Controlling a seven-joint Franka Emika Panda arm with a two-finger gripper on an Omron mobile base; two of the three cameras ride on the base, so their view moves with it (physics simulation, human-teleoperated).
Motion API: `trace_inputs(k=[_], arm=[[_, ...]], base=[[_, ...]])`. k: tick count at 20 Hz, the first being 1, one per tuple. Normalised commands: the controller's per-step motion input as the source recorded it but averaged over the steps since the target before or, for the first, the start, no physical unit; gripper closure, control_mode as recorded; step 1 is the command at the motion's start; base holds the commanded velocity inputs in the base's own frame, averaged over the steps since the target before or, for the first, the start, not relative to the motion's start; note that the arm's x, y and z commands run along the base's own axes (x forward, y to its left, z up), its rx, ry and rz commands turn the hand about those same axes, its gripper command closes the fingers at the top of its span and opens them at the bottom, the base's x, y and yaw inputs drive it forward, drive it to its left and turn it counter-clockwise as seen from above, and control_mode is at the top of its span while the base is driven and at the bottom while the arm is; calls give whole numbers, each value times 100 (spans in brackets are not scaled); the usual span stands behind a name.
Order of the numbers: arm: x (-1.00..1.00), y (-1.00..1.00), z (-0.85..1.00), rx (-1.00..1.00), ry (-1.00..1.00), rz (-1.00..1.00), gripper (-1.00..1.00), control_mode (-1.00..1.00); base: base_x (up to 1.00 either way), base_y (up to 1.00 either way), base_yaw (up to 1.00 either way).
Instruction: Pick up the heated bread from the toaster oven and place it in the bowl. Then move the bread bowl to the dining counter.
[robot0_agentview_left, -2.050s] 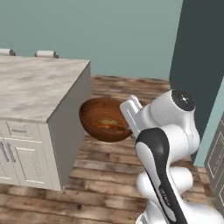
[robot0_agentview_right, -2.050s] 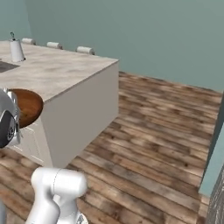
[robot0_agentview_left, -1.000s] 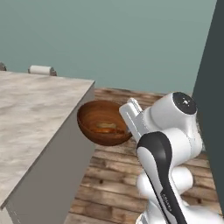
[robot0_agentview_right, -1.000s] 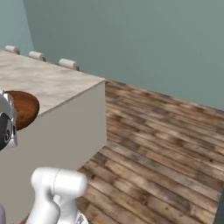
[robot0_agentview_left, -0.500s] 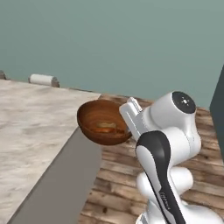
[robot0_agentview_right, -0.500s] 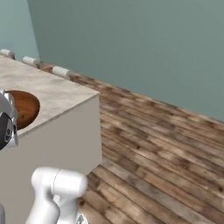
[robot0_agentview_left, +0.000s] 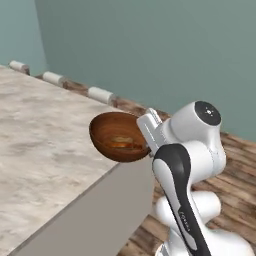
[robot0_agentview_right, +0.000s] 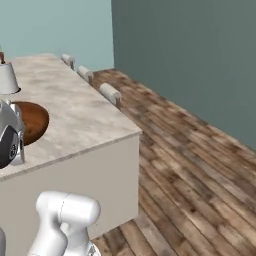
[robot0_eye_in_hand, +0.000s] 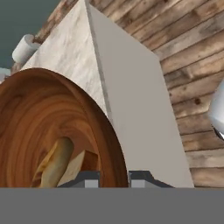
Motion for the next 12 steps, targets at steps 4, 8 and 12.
trace_inputs(k=[4, 8, 12], arm=[[0, 0, 0, 0, 0, 0, 100, 100], [0, 0, 0, 0, 0, 0, 100, 100], [0, 0, 0, 0, 0, 0, 100, 100]], base=[[99, -57, 65], [69, -36, 65], [30, -9, 43]])
